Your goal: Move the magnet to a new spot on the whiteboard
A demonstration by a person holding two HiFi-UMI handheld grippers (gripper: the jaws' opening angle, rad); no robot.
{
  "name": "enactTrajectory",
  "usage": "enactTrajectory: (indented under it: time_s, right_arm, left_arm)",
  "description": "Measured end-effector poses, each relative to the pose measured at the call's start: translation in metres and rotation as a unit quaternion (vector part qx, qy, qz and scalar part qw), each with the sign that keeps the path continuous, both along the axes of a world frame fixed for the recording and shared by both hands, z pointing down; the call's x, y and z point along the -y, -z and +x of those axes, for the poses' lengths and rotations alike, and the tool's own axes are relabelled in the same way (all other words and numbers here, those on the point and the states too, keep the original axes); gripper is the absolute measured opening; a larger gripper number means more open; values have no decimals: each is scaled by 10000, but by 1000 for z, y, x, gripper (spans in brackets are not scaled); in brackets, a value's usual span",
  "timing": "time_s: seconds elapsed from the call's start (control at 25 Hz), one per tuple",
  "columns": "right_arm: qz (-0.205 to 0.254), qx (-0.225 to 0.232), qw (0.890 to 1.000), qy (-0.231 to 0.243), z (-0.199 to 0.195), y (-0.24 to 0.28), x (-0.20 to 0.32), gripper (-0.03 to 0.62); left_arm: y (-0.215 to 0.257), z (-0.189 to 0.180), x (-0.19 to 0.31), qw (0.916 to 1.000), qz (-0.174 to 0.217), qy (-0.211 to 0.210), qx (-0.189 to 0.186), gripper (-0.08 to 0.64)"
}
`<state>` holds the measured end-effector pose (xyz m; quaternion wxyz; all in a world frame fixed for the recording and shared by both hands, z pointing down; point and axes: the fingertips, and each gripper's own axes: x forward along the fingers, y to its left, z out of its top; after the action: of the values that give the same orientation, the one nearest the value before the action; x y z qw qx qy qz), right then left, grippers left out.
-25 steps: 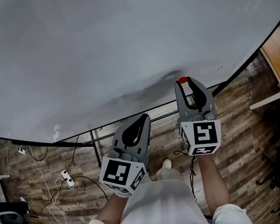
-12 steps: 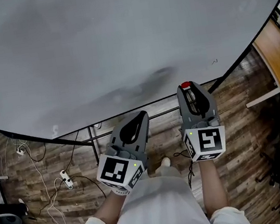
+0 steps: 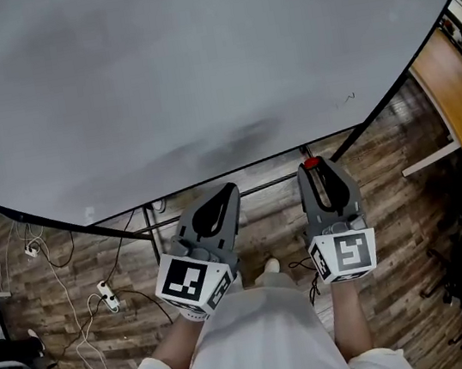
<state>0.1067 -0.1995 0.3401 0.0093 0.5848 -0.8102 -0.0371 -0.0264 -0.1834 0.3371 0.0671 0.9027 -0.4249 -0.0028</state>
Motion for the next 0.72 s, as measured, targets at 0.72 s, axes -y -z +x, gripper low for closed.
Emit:
enactTrajectory:
  time_s: [0.72]
  right_arm:
    - [-26, 141, 9999, -77, 8, -16, -36, 130]
  left_arm:
    - [-7, -16, -9, 9999, -45, 159, -15, 6]
